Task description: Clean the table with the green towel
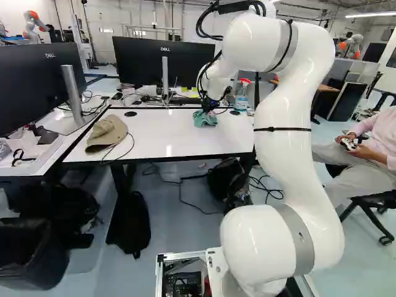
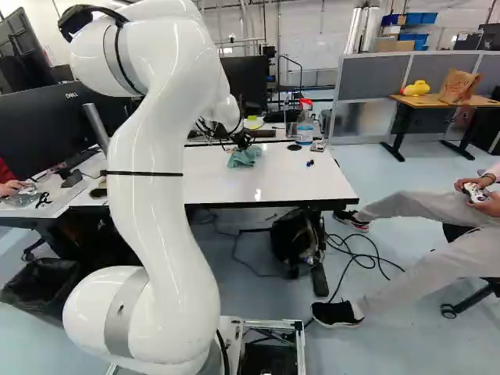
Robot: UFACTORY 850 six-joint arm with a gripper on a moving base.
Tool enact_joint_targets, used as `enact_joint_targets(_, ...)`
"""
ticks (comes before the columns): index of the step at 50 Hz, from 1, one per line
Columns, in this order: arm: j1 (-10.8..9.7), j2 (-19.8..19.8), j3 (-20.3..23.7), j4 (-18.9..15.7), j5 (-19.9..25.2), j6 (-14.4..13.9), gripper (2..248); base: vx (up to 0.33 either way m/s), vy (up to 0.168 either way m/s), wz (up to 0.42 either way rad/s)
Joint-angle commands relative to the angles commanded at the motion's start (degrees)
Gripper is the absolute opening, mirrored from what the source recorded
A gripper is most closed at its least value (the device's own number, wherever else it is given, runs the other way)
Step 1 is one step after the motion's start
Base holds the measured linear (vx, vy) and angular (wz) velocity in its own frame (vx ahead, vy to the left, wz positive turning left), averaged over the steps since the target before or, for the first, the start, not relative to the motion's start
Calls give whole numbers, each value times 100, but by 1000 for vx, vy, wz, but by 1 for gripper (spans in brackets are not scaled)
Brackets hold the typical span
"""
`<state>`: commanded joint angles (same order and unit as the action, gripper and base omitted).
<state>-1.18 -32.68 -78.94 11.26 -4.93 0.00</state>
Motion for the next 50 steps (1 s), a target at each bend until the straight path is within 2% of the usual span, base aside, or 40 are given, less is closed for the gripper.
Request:
enact_joint_targets(36, 0, 0, 0, 0, -647, 0, 23, 0, 0, 0)
enact_joint_targets(50, -13, -34, -46, 0, -661, 0, 23, 0, 0, 0)
